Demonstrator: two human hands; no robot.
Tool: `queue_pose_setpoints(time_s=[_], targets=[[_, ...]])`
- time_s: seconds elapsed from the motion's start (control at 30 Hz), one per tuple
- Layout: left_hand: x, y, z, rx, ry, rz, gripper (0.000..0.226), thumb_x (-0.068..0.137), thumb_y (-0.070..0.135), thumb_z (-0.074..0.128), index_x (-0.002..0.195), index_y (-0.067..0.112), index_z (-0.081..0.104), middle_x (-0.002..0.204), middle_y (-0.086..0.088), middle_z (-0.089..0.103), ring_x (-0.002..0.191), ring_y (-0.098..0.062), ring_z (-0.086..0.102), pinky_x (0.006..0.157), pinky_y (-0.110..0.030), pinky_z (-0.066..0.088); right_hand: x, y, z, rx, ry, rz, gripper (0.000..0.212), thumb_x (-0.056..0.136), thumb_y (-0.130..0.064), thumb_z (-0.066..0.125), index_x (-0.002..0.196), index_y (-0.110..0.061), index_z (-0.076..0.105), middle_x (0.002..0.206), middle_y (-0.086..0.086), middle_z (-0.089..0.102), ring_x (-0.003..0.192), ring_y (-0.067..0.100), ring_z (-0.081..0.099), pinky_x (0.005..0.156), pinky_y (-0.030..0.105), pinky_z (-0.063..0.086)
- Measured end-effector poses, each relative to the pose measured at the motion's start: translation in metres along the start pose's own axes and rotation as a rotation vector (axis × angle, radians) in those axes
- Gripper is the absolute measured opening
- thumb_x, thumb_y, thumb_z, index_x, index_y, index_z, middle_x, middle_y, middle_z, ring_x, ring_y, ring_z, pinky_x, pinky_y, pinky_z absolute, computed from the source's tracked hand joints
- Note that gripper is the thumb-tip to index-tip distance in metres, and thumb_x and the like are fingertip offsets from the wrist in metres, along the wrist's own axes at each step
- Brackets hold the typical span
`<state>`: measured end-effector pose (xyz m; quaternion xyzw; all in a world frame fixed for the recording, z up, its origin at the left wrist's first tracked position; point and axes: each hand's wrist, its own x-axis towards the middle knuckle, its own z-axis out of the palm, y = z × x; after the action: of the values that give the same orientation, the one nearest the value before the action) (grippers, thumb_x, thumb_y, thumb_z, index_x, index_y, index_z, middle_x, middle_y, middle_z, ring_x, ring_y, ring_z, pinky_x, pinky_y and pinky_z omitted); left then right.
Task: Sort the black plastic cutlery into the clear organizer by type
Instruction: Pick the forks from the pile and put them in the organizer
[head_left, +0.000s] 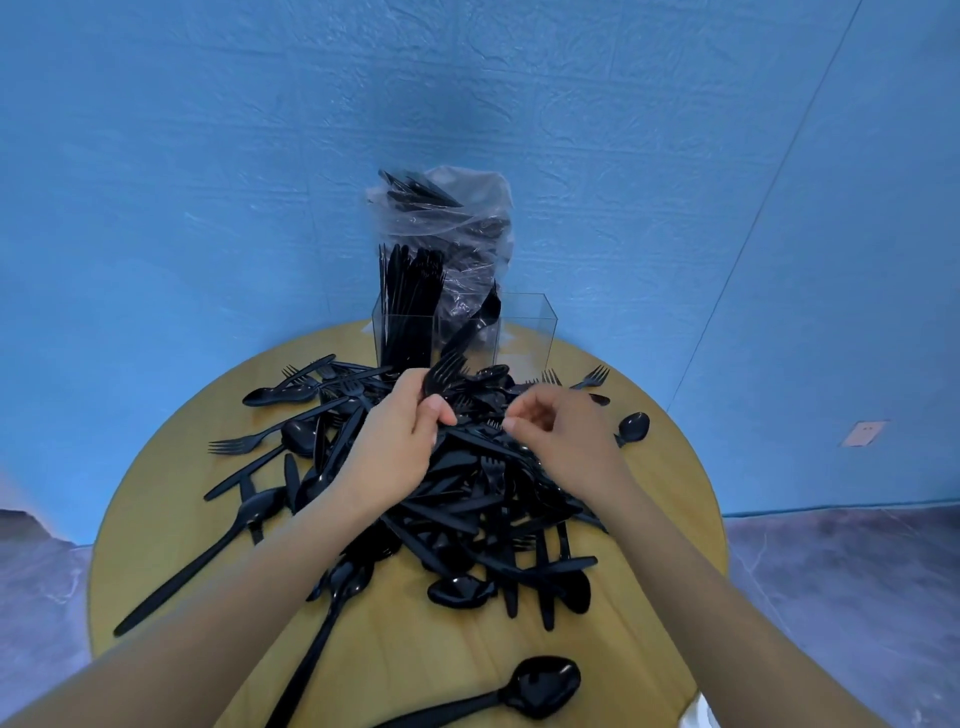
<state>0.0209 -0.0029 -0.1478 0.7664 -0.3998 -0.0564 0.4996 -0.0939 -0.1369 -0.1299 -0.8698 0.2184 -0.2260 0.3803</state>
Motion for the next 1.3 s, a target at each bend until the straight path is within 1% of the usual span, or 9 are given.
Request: queue_pose_setpoints(time_s=[0.07, 0.2, 0.33, 0.43, 0.77, 0.87, 0.97, 1.1, 1.3], targets=[[-0.009, -0.002, -0.002, 0.005, 0.037, -0.043, 0.02, 0.102, 0.019, 0.034, 0.091, 0.024, 0.049, 0.067, -0.001, 0.051, 0.052, -0.011, 0.042, 0.052, -0.028, 0.039, -0.011, 0.008, 0.01, -0.164, -0.054, -0.002, 0.006, 0.087, -0.021, 0.065, 0.084, -0.018, 0.061, 0.08, -0.006, 0.06, 0.07, 0.004, 0.052, 0.063, 0.011, 0.038], [-0.024, -0.003, -0.003, 0.002, 0.099, -0.104, 0.02, 0.102, 0.019, 0.034, 0.095, 0.016, 0.052, 0.065, 0.009, 0.05, 0.05, -0.002, 0.043, 0.049, -0.014, 0.037, -0.021, 0.009, 0.031, -0.422, -0.086, 0.024, 0.023, 0.09, -0.031, 0.062, 0.103, -0.013, 0.056, 0.098, 0.001, 0.057, 0.086, 0.017, 0.053, 0.073, 0.028, 0.043], [-0.033, -0.008, -0.006, -0.005, 0.105, -0.108, 0.016, 0.102, 0.018, 0.033, 0.1, 0.019, 0.049, 0.082, 0.009, 0.059, 0.055, -0.002, 0.045, 0.054, -0.018, 0.039, -0.021, -0.001, 0.045, -0.527, -0.073, 0.049, 0.031, 0.092, -0.033, 0.059, 0.111, -0.01, 0.047, 0.107, 0.006, 0.056, 0.091, 0.024, 0.057, 0.065, 0.027, 0.036], [-0.038, -0.013, -0.009, -0.012, 0.114, -0.127, 0.018, 0.102, 0.017, 0.033, 0.098, 0.018, 0.05, 0.082, 0.006, 0.059, 0.053, -0.004, 0.044, 0.052, -0.015, 0.038, -0.016, -0.008, 0.051, -0.568, -0.086, 0.115, 0.03, 0.094, -0.031, 0.056, 0.109, -0.008, 0.044, 0.102, 0.01, 0.06, 0.082, 0.025, 0.058, 0.059, 0.028, 0.037], [-0.045, -0.02, -0.01, -0.03, 0.089, -0.14, 0.017, 0.102, 0.017, 0.033, 0.102, 0.022, 0.049, 0.086, 0.002, 0.063, 0.052, -0.001, 0.046, 0.051, -0.015, 0.039, -0.013, -0.015, 0.058, -0.745, -0.069, 0.202, 0.053, 0.089, -0.055, 0.053, 0.11, -0.007, 0.046, 0.106, 0.008, 0.06, 0.094, 0.025, 0.062, 0.062, 0.03, 0.04], [-0.045, -0.021, -0.012, -0.032, 0.08, -0.161, 0.017, 0.102, 0.017, 0.033, 0.102, 0.02, 0.049, 0.087, 0.002, 0.063, 0.054, -0.003, 0.045, 0.052, -0.016, 0.039, -0.008, -0.017, 0.059, -0.621, -0.107, 0.276, 0.037, 0.09, -0.042, 0.059, 0.098, -0.008, 0.047, 0.098, 0.006, 0.058, 0.09, 0.027, 0.061, 0.062, 0.031, 0.041], [-0.047, -0.022, -0.012, -0.04, 0.066, -0.193, 0.019, 0.102, 0.019, 0.032, 0.093, 0.025, 0.049, 0.088, -0.007, 0.065, 0.058, -0.011, 0.046, 0.052, -0.02, 0.039, 0.001, -0.01, 0.058, -0.376, -0.094, 0.397, 0.029, 0.086, -0.026, 0.066, 0.076, -0.011, 0.044, 0.076, 0.003, 0.053, 0.07, 0.023, 0.055, 0.059, 0.03, 0.042], [-0.048, -0.02, -0.013, -0.051, 0.064, -0.204, 0.02, 0.102, 0.017, 0.032, 0.094, 0.027, 0.048, 0.079, 0.002, 0.062, 0.055, -0.011, 0.043, 0.045, -0.014, 0.034, 0.006, -0.003, 0.054, -0.099, -0.042, 0.466, 0.018, 0.08, -0.016, 0.072, 0.079, -0.009, 0.055, 0.075, 0.005, 0.055, 0.07, 0.021, 0.054, 0.072, 0.036, 0.051], [-0.045, -0.022, -0.011, -0.047, 0.047, -0.216, 0.023, 0.102, 0.019, 0.033, 0.089, 0.032, 0.046, 0.087, -0.012, 0.066, 0.057, -0.016, 0.044, 0.05, -0.023, 0.037, 0.009, 0.0, 0.043, 0.064, -0.002, 0.422, 0.021, 0.083, -0.01, 0.064, 0.066, -0.01, 0.051, 0.067, 0.011, 0.047, 0.061, 0.02, 0.046, 0.061, 0.031, 0.042]])
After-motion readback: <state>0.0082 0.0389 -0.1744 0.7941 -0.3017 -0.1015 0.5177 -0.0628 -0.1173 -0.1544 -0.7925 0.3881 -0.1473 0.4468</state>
